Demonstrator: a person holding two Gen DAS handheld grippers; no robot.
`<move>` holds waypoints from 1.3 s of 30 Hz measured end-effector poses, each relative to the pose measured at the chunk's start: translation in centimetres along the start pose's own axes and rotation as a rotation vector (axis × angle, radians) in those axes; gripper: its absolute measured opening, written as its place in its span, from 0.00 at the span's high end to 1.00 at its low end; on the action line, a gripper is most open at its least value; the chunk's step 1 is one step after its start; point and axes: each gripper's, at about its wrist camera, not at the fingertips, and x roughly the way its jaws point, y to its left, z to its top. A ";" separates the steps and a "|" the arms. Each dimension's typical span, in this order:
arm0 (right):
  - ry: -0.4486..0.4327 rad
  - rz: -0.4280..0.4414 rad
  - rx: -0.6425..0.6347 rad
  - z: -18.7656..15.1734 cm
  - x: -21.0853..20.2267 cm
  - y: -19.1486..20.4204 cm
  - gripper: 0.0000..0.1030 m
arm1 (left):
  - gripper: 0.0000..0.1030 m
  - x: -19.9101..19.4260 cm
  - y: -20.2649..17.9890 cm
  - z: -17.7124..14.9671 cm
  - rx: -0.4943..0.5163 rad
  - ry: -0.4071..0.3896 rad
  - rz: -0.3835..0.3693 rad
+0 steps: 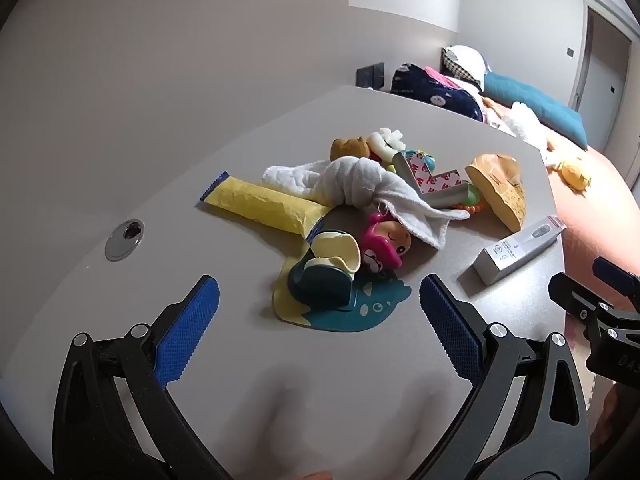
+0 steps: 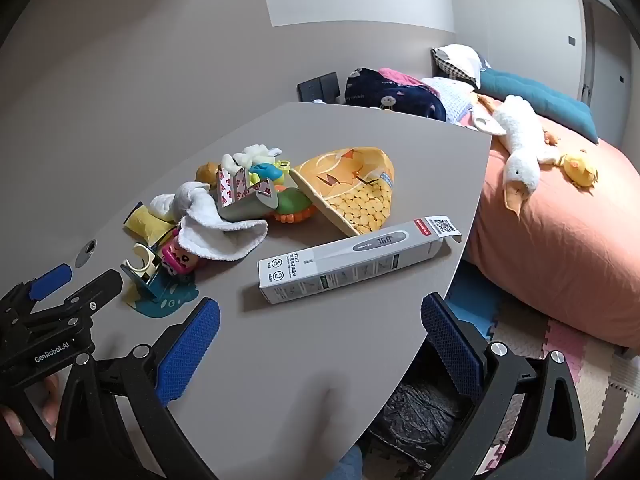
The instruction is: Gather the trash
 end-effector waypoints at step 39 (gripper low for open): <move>0.014 -0.006 -0.015 -0.4 0.1 -0.1 0.03 | 0.06 -0.5 0.5 0.1 -0.033 0.012 -0.018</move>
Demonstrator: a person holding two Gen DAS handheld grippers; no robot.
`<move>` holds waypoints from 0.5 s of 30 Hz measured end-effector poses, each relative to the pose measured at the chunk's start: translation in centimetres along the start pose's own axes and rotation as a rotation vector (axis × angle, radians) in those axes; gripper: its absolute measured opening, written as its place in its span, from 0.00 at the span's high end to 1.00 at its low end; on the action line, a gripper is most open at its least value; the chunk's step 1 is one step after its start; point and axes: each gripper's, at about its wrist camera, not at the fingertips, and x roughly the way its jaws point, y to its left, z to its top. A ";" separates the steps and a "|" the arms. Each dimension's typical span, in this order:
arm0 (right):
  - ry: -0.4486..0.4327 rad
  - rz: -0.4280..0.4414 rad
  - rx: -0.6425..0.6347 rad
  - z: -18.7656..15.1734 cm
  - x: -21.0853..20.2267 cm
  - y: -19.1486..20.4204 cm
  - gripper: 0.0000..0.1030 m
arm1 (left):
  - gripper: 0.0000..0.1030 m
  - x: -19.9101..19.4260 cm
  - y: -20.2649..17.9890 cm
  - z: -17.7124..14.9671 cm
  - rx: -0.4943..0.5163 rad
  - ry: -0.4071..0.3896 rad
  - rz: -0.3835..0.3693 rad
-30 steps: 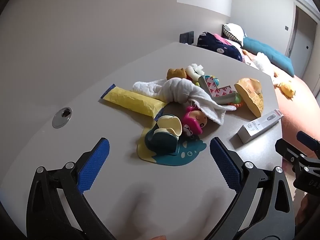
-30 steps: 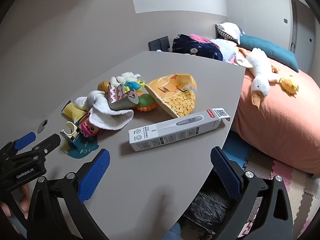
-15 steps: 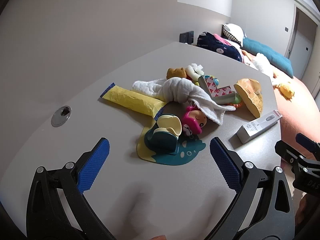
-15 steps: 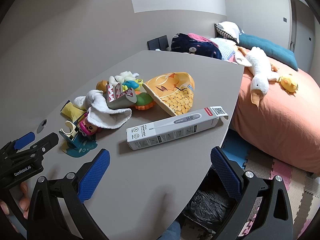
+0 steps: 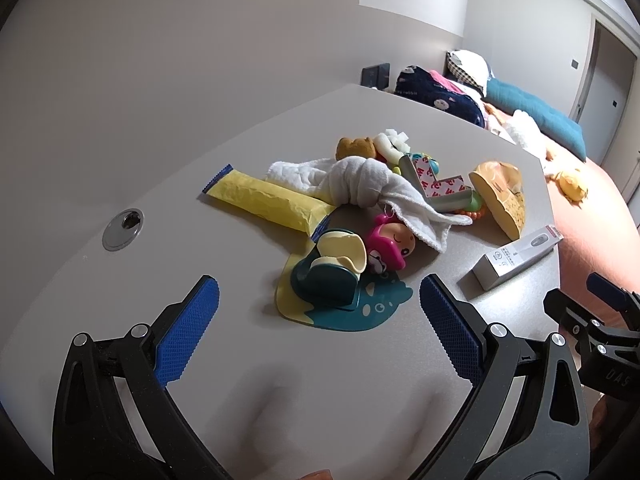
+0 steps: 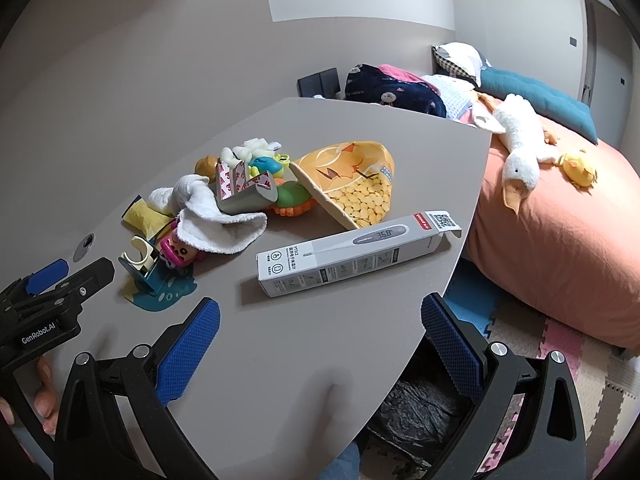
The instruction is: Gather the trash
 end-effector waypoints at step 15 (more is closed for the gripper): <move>0.013 -0.007 0.003 0.2 0.3 -0.2 0.03 | 0.06 0.6 -0.1 -0.3 0.006 0.010 0.003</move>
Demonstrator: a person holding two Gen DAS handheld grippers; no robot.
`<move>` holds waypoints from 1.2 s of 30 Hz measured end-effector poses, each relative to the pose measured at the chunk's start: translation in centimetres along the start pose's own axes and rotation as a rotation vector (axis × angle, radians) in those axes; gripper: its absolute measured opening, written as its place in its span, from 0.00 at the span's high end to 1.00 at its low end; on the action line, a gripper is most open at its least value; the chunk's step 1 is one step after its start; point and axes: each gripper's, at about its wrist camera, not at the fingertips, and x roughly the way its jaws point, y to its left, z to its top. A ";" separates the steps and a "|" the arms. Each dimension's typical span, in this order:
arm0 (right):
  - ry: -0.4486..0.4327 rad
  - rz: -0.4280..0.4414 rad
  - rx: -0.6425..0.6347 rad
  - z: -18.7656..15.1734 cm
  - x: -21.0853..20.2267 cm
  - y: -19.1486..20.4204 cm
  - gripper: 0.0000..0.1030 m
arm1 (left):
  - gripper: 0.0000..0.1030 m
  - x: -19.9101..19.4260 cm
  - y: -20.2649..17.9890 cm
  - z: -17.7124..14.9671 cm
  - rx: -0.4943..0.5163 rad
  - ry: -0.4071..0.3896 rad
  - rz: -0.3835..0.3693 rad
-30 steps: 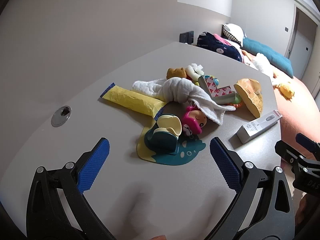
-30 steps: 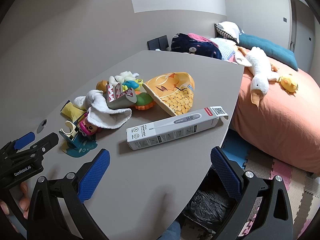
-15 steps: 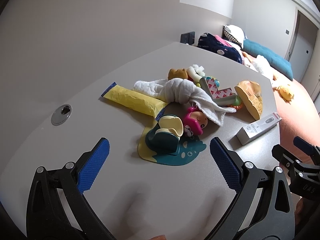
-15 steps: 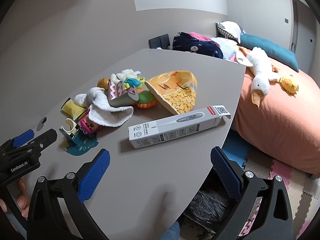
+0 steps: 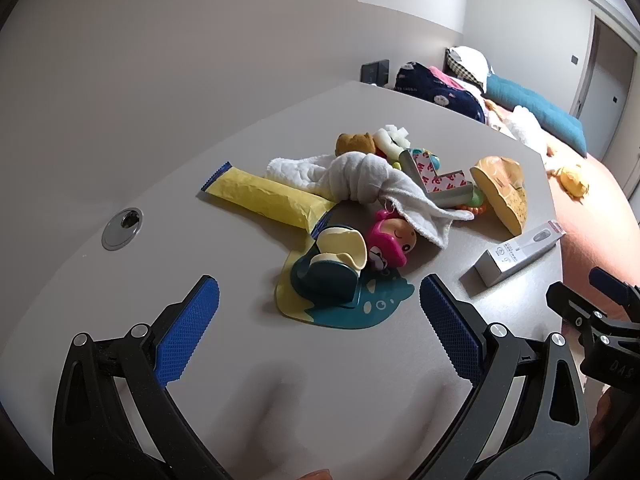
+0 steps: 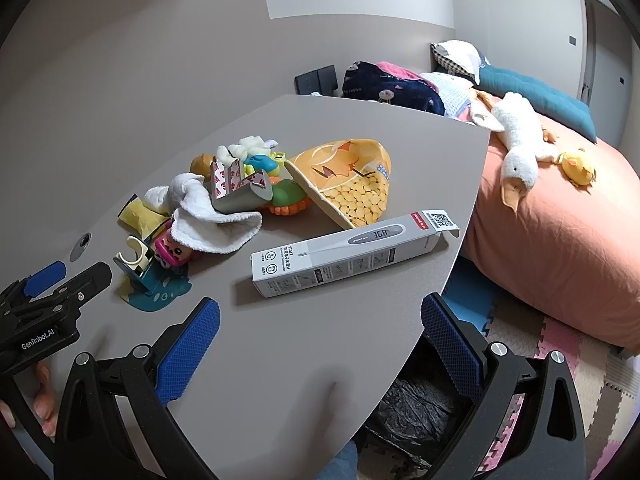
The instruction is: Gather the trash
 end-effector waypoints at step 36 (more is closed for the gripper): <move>0.042 0.022 0.116 0.8 3.2 -2.0 0.03 | 0.06 3.9 0.0 0.8 0.022 0.062 0.013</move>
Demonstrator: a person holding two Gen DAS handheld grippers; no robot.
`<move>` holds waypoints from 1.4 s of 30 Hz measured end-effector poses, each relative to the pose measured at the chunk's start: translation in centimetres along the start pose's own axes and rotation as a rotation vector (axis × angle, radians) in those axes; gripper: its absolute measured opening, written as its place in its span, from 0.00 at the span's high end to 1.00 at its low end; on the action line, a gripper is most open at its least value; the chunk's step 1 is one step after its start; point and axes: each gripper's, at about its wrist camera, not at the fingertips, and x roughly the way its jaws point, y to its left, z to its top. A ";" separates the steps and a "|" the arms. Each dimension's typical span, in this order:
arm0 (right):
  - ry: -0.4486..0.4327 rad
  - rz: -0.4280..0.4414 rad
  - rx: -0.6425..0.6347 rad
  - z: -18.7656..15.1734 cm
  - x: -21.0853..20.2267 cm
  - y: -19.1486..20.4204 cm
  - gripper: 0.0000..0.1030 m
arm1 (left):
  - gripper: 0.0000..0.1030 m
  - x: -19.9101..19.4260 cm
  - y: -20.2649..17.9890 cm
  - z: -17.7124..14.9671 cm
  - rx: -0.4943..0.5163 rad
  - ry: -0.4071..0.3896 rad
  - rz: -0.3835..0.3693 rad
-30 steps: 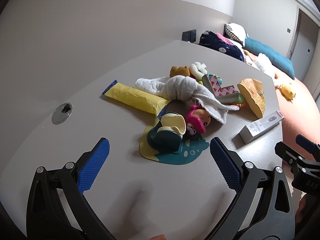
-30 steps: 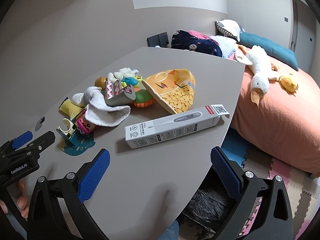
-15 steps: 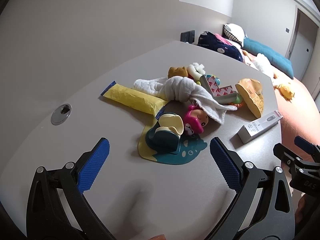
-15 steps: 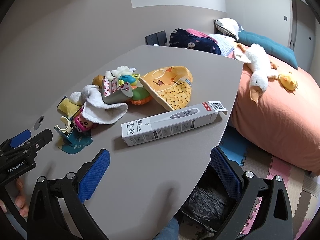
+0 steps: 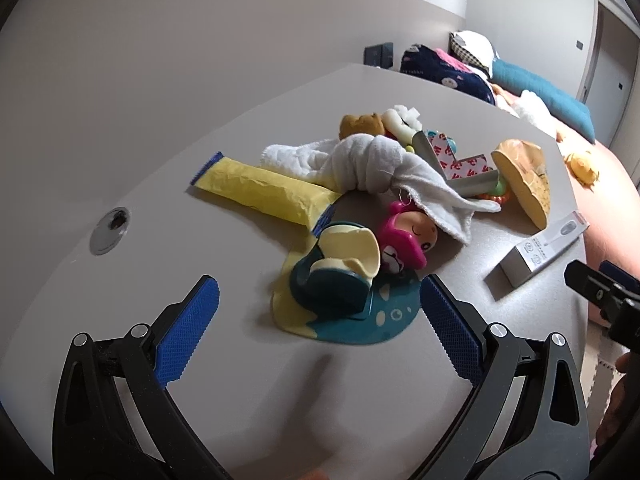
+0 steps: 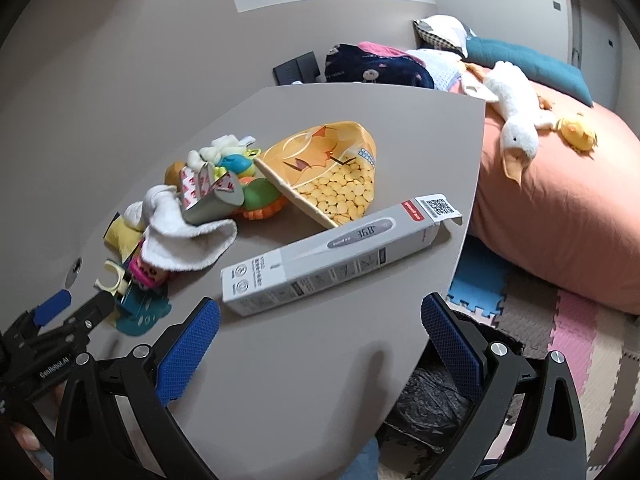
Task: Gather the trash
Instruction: 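Grasp the white thermometer box with the right tool while the left tool grasps the teal potty toy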
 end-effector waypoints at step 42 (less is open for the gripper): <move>0.032 0.079 0.023 0.8 2.0 0.8 0.73 | 0.42 3.1 1.7 -0.8 -0.022 0.012 -0.030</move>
